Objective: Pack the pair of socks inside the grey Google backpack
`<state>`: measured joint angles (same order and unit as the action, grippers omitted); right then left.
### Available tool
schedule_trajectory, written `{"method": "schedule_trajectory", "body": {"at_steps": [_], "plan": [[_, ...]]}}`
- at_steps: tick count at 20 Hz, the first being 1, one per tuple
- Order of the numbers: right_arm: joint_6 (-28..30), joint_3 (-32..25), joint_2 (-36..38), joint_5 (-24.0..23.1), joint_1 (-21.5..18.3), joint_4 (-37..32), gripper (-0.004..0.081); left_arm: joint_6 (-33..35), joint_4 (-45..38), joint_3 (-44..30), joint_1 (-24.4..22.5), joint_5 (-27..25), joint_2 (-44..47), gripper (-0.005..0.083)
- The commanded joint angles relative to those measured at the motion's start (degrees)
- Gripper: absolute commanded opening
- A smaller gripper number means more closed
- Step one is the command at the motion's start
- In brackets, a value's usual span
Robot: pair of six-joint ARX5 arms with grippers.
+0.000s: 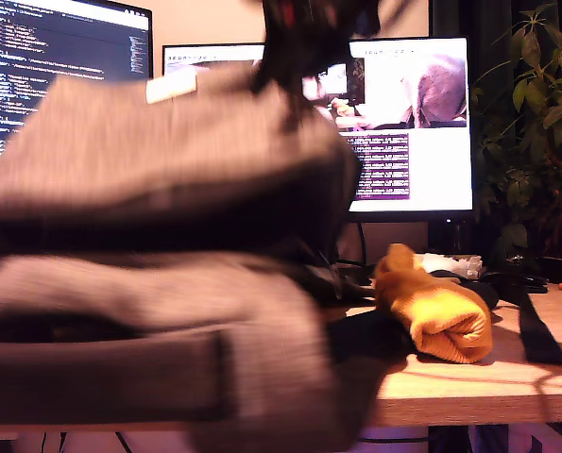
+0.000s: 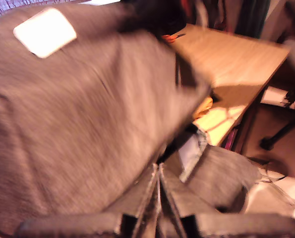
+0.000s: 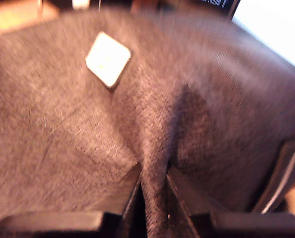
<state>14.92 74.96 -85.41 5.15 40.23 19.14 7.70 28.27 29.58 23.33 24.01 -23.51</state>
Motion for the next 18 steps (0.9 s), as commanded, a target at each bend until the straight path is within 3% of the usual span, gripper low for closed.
{"method": "schedule_trajectory", "body": {"at_steps": [1,5,10,12,14,15,16,18], "plan": [[0.13,4.59,0.55,0.24,0.26,-1.97,-0.0013,6.56,-1.44,-0.39,1.27,-2.12,-0.50,-0.0021],[0.11,7.34,0.55,0.24,0.26,-1.64,-0.0013,12.81,-7.08,-0.39,5.55,-5.97,-0.57,-0.0021],[0.11,7.45,0.55,0.24,0.26,-1.53,-0.0013,20.52,-10.82,-0.39,14.32,-9.97,-5.22,-0.0014],[0.11,7.45,0.55,0.22,0.26,-1.53,-0.0013,20.52,-13.38,-0.39,18.14,-12.00,-8.59,0.0128],[0.11,7.45,0.55,0.22,0.26,-1.44,-0.0013,23.56,-17.38,-0.39,21.81,-15.06,-12.17,0.0409],[0.11,7.45,0.55,0.22,0.26,-1.44,-0.0013,23.69,-19.02,-0.39,23.34,-17.49,-13.99,0.0506],[0.11,7.45,0.55,0.20,0.26,-1.46,-0.0013,23.89,-20.39,-0.39,24.63,-20.20,-15.96,0.0567],[0.11,7.45,0.55,0.22,0.26,-1.46,-0.0013,25.97,-22.58,-0.39,26.56,-24.87,-19.98,0.0593]]}}
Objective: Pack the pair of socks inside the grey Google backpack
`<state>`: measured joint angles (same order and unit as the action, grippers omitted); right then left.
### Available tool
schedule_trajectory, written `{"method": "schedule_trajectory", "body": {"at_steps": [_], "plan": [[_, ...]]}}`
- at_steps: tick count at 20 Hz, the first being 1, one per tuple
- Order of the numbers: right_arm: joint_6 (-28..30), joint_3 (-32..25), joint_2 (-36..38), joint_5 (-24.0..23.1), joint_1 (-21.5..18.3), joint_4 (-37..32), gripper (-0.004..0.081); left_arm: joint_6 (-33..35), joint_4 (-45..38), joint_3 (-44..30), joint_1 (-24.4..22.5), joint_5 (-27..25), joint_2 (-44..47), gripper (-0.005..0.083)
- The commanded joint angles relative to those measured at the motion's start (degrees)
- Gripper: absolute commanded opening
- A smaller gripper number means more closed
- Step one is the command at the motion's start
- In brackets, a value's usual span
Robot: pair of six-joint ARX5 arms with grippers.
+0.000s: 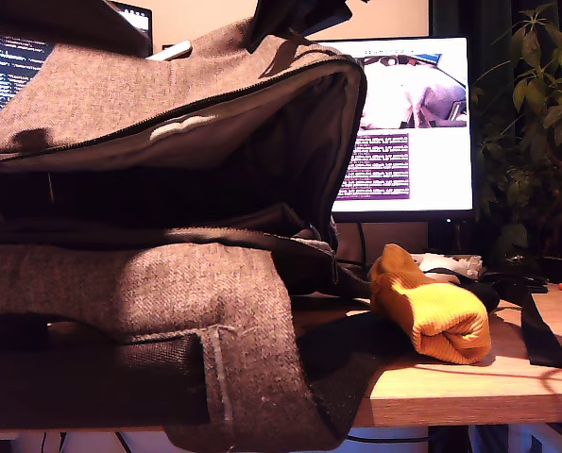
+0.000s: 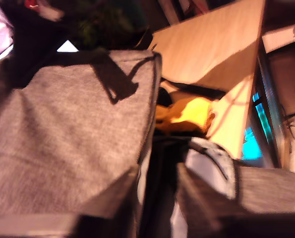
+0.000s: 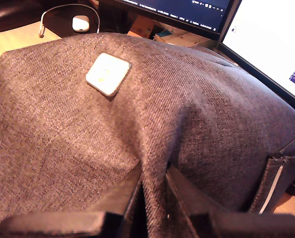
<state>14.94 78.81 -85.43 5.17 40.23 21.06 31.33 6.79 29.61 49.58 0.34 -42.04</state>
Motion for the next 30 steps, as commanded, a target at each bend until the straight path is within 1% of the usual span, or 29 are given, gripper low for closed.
{"method": "schedule_trajectory", "body": {"at_steps": [1,2,3,4,5,6,7,8,10,11,12,13,15,18,20,21,22,23,24,26,27,28,30], "plan": [[0.09,3.61,0.57,0.20,0.26,-3.39,-0.0013,2.34,-2.73,-0.42,0.98,-5.07,-3.41,0.0593],[0.09,3.61,0.57,0.20,0.26,-3.37,-0.0013,3.58,-4.74,-0.42,1.44,-8.31,-5.38,0.0593],[0.09,3.61,0.57,0.22,0.26,-3.37,-0.0013,3.58,-6.32,-0.42,1.70,-9.81,-7.10,0.0593],[0.09,3.61,0.57,0.20,0.26,-3.37,-0.0013,4.26,-7.74,-0.42,1.88,-10.58,-8.83,0.0593],[0.09,3.61,0.57,0.20,0.26,-3.37,-0.0013,4.61,-9.16,-0.42,1.86,-12.46,-10.38,0.0593],[0.09,3.61,0.57,0.20,0.24,-3.37,-0.0013,4.61,-10.43,-0.42,1.86,-13.14,-12.02,0.0593],[0.09,3.61,0.57,0.20,0.24,-3.39,-0.0013,6.10,-11.43,-0.42,1.88,-13.18,-13.44,0.0592],[0.09,3.61,0.57,0.20,0.24,-3.39,-0.0013,6.10,-12.48,-0.42,1.92,-14.43,-14.91,0.0590],[0.09,3.61,0.57,0.22,0.24,-3.28,-0.0013,6.97,-16.15,-0.42,1.92,-20.22,-17.22,0.0581],[0.09,3.61,0.57,0.24,0.24,-3.13,-0.0013,6.97,-18.34,-0.42,1.92,-22.01,-17.81,0.0557],[0.11,3.61,0.57,0.22,0.24,-2.97,-0.0013,9.55,-20.76,-0.42,1.90,-23.41,-18.29,0.0482],[0.09,3.61,0.57,0.24,0.22,-2.73,-0.0013,9.73,-22.45,-0.31,1.90,-25.09,-18.36,0.0347],[0.11,3.61,0.57,0.24,-0.15,-1.99,-0.0013,10.62,-22.67,0.52,1.92,-25.29,-18.14,-0.0014],[0.13,3.61,0.57,0.22,-0.81,-0.39,-0.0013,11.82,-22.14,3.43,2.54,-24.94,-17.79,-0.0025],[0.13,3.61,0.57,0.22,-1.31,1.29,-0.0011,11.85,-19.12,6.47,3.65,-24.83,-17.79,-0.0025],[0.13,3.61,0.59,0.20,-1.49,2.25,0.0007,11.80,-17.33,7.98,3.85,-24.83,-17.79,-0.0025],[0.15,3.61,0.57,0.31,-1.68,3.23,0.0051,11.80,-15.47,9.40,3.85,-24.79,-17.79,-0.0025],[0.24,3.61,0.57,0.33,-1.68,4.24,0.0121,11.78,-13.70,10.54,3.85,-24.79,-17.79,-0.0025],[0.31,3.61,0.59,0.83,-1.68,5.18,0.0216,11.78,-12.44,11.19,3.85,-24.76,-17.79,-0.0025],[0.26,3.61,0.61,3.04,-1.64,6.58,0.0368,11.78,-10.88,11.34,3.78,-24.81,-17.79,-0.0025],[0.26,3.61,0.63,4.07,-1.62,7.06,0.0403,11.74,-9.94,11.34,3.78,-24.83,-17.81,-0.0025],[0.07,3.61,0.63,4.48,-1.60,7.39,0.0419,11.76,-9.31,11.34,3.78,-24.81,-17.81,-0.0025],[0.04,3.61,1.03,5.18,-1.29,8.66,0.0425,11.74,-9.27,11.34,3.78,-24.83,-17.86,-0.0025]]}}
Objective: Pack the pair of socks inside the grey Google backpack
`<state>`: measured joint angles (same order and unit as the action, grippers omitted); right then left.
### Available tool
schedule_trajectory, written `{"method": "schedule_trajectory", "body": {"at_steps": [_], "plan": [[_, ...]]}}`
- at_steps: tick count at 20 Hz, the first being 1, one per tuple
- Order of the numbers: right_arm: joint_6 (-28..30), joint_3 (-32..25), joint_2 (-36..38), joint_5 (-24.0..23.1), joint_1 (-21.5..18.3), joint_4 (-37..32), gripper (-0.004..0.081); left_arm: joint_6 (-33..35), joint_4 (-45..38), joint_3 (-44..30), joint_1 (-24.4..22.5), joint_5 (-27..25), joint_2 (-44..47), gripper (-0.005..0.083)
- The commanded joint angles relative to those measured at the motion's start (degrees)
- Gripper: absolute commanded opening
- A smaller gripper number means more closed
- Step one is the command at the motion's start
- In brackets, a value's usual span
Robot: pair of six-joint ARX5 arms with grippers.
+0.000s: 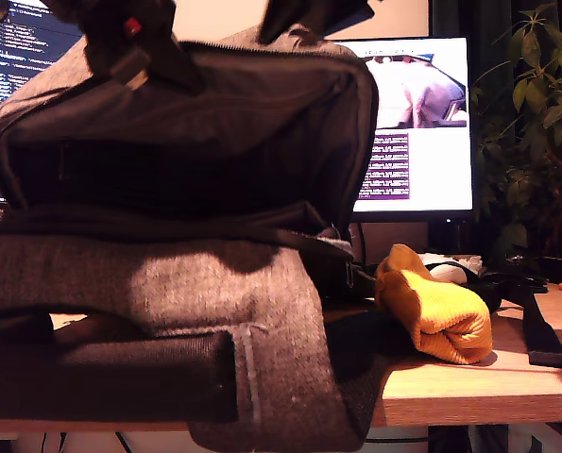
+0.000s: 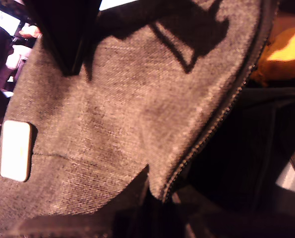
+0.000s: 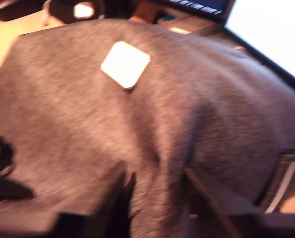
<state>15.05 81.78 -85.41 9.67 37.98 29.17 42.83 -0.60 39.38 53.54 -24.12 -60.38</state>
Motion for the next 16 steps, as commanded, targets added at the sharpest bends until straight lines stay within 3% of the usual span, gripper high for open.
{"method": "schedule_trajectory", "body": {"at_steps": [1,6,12,14,16], "plan": [[-0.33,0.63,1.42,0.74,1.01,1.05,0.0425,0.22,-1.86,1.57,-0.17,-0.37,0.48,-0.0025],[-3.67,0.63,6.36,0.15,0.37,7.56,0.0424,0.09,-1.84,1.57,-0.17,-0.39,0.48,-0.0025],[-8.74,0.52,11.10,-3.04,-5.95,17.68,0.0421,0.04,-1.88,1.60,-0.35,-0.39,0.48,-0.0025],[-10.51,-1.57,11.61,-3.32,-8.92,19.58,0.0420,0.02,-1.90,1.60,-0.98,-0.37,0.48,-0.0025],[-12.35,-6.71,12.28,-3.26,-11.37,16.79,0.0413,-0.92,-1.90,1.60,-1.42,-0.37,0.48,-0.0025]]}}
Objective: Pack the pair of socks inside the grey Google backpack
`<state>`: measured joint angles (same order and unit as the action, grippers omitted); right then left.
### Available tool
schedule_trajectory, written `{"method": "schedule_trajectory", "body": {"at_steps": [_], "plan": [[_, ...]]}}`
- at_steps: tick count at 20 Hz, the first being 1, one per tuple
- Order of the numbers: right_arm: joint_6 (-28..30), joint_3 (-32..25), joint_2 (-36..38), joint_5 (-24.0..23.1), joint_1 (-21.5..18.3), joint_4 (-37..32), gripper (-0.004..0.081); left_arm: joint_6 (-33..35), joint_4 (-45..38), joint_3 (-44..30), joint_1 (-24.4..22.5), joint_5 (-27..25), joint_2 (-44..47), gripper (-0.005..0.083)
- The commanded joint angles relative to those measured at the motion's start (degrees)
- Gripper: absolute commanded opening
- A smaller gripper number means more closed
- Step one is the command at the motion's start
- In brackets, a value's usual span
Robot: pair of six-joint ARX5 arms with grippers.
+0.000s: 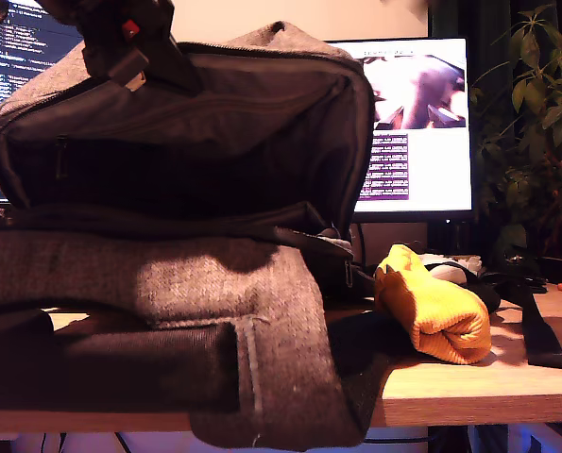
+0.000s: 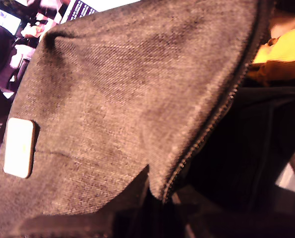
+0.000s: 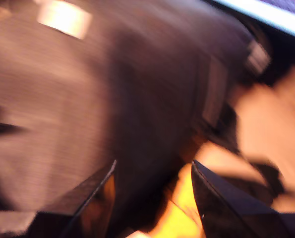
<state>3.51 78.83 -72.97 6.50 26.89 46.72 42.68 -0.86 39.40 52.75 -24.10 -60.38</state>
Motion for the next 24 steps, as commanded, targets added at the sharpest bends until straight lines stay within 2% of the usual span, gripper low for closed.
{"method": "schedule_trajectory", "body": {"at_steps": [1,5,8,11,17,20,21,22,24], "plan": [[-2.08,-7.23,-0.02,-0.13,-1.20,-4.11,0.0405,-0.76,-1.64,1.62,-0.74,-0.39,0.48,-0.0025],[-6.14,-21.03,-0.11,-0.02,-3.30,-15.45,0.0404,-0.76,-1.62,2.49,-1.31,-0.39,0.48,-0.0025],[-9.86,-27.54,-0.77,-0.02,-3.48,-20.50,0.0408,-0.76,-1.60,3.41,-1.49,-0.35,0.48,-0.0025],[-12.33,-28.00,-4.61,-0.07,-4.52,-19.28,0.0509,-0.74,-1.62,4.33,-1.49,0.28,0.48,-0.0025],[-12.52,-27.98,-12.33,0.00,-4.52,-18.86,0.0554,-0.72,-1.53,4.72,-1.49,0.92,0.48,-0.0025],[-11.85,-27.93,-15.19,3.56,-4.50,-21.22,0.0536,-0.72,-1.51,4.72,-1.49,1.01,0.48,-0.0025],[-11.63,-27.93,-16.04,4.07,-4.50,-21.64,0.0467,-0.72,-1.51,4.72,-1.49,1.07,0.48,-0.0025],[-11.65,-27.93,-16.61,4.02,-4.50,-21.68,0.0358,-0.68,-1.53,4.79,-1.49,1.14,0.48,-0.0025],[-12.79,-27.93,-16.98,3.52,-4.50,-21.59,0.0033,-0.68,-1.51,5.03,-1.49,1.14,0.48,-0.0025]]}}
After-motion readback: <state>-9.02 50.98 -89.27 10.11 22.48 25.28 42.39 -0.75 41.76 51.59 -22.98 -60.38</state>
